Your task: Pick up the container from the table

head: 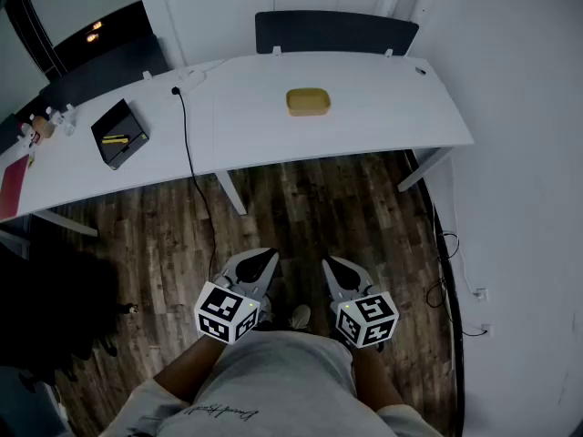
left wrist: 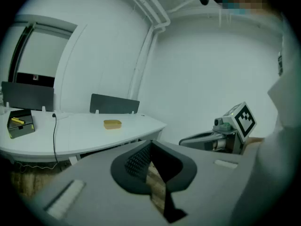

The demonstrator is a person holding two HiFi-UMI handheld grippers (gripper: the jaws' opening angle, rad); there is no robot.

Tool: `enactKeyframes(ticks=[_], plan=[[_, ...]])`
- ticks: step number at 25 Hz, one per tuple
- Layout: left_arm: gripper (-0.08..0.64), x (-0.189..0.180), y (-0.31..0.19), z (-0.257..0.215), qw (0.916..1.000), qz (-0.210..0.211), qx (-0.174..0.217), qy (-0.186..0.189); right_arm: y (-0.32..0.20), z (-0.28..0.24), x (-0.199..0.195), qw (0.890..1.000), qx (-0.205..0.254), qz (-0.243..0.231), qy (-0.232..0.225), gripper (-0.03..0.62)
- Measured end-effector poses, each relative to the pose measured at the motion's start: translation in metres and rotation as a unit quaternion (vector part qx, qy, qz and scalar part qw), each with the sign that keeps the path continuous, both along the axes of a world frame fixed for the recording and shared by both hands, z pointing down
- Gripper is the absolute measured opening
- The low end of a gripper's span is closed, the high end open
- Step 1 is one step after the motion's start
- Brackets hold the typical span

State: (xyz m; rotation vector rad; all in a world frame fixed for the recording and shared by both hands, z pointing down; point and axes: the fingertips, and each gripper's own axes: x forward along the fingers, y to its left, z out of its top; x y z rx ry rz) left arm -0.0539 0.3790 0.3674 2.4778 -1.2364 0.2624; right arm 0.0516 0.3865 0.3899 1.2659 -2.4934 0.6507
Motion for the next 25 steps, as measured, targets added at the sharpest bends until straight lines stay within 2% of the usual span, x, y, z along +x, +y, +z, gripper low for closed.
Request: enactKeyframes(ticks=[7, 25], plan=[[0.002, -0.008, 0.000, -0.003, 1.0000, -0.001, 0.003, -0.001, 0.002, -0.002, -0.014, 1.000, 0.002, -0.009, 0.004, 0.014], [0.002, -0.030, -0.010, -0.005, 0.9999, 0.010, 0.009, 0.003, -0.005, -0.004, -0.033, 1.000, 0.002, 0.013, -0.009, 0.015]])
